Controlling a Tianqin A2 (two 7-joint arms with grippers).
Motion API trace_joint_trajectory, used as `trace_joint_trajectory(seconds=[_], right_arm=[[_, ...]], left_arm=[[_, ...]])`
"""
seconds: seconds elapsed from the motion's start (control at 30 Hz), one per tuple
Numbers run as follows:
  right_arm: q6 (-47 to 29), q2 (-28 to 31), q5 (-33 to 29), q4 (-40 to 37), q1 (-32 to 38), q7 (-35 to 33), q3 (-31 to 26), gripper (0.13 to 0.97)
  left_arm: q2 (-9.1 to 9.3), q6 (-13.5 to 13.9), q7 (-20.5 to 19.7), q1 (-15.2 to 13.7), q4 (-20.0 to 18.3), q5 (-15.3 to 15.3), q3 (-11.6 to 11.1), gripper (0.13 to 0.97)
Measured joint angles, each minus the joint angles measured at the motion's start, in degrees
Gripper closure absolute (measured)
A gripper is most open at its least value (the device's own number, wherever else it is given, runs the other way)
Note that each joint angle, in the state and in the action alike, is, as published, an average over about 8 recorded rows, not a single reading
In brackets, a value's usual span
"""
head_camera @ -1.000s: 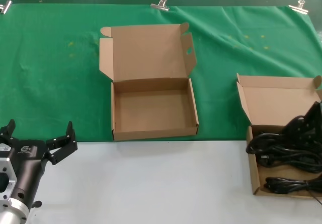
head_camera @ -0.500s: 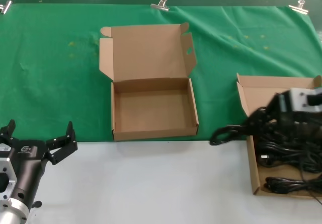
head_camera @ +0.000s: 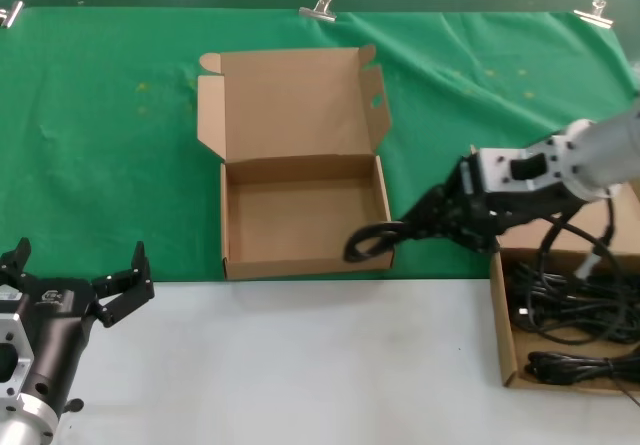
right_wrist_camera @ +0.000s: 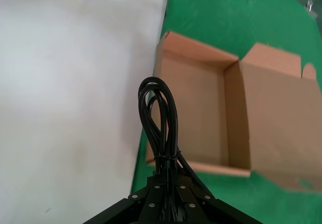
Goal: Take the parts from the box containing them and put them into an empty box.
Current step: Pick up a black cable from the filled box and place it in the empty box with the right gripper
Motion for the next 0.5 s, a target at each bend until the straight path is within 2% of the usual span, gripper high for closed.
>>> trace_joint_trajectory(seconds=[0.5], right_arm=[[11.5,-12.6,3.3,-21.5,5.7,-14.7,0.9,0.935]], left_arm=[[0.00,0.0,0.0,0.0,0.0,0.0,0.0,0.132]])
